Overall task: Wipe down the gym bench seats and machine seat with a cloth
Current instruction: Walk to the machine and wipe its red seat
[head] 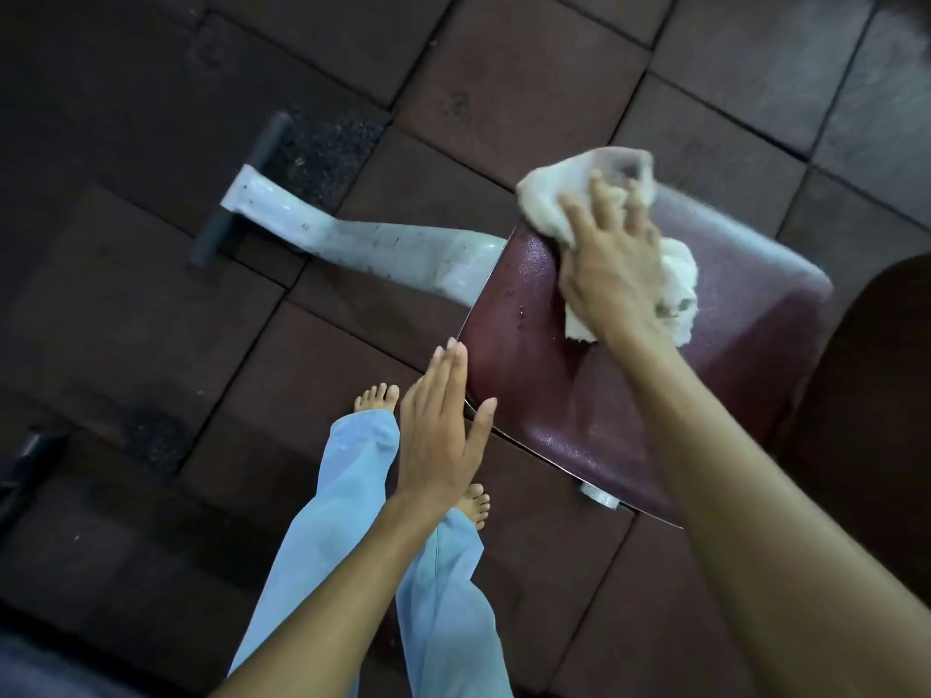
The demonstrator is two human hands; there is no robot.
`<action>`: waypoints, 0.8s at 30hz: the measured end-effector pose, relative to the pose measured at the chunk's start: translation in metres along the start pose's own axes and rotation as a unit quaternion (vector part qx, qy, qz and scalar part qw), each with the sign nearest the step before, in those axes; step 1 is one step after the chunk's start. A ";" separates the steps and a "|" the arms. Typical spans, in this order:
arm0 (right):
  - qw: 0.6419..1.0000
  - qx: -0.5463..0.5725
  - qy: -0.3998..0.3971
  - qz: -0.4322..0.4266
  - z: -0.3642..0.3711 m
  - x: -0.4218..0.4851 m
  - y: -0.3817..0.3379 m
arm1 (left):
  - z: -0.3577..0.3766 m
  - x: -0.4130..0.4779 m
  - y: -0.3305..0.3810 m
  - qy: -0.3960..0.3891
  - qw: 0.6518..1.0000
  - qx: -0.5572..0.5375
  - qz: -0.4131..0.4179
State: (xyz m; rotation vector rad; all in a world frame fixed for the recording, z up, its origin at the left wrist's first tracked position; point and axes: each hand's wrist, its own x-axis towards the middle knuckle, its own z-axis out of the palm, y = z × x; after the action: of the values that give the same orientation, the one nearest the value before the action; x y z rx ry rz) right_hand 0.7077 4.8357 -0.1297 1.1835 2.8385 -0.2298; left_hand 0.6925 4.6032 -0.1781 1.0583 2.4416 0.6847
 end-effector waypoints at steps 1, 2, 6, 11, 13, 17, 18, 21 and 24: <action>0.996 -0.012 -0.013 -0.083 0.003 -0.009 -0.010 | -0.001 -0.001 0.001 0.001 1.000 0.004 0.001; 0.986 -0.027 -0.027 -0.160 0.006 -0.023 -0.014 | -0.002 -0.001 0.000 0.003 1.000 0.008 0.002; 0.973 -0.038 -0.051 -0.222 0.006 -0.062 0.015 | -0.002 -0.012 -0.022 -0.012 1.000 0.002 0.001; 0.996 0.010 0.012 0.089 0.006 -0.023 0.010 | -0.024 0.024 -0.059 0.049 0.997 -0.037 -0.054; 0.996 0.003 0.039 0.080 0.012 -0.033 -0.016 | -0.041 0.068 -0.065 0.059 0.996 -0.041 -0.055; 0.992 -0.024 0.049 -0.117 0.023 -0.114 -0.012 | -0.069 0.168 -0.048 -0.001 0.998 -0.021 0.054; 0.992 -0.021 0.048 -0.111 0.021 -0.130 0.001 | -0.069 0.190 -0.034 -0.034 0.995 -0.011 0.092; 0.997 -0.004 0.068 0.030 0.016 -0.146 0.036 | -0.060 0.235 0.012 -0.118 0.961 0.064 0.240; 0.951 0.027 0.072 0.301 0.011 -0.117 0.025 | -0.045 0.263 0.044 -0.186 0.903 0.129 0.365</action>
State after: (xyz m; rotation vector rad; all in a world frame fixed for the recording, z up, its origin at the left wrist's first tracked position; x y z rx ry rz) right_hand 0.8074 4.7689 -0.1304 2.0697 2.4273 -0.1881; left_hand 0.5256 4.8150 -0.1583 2.0393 1.8004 0.3054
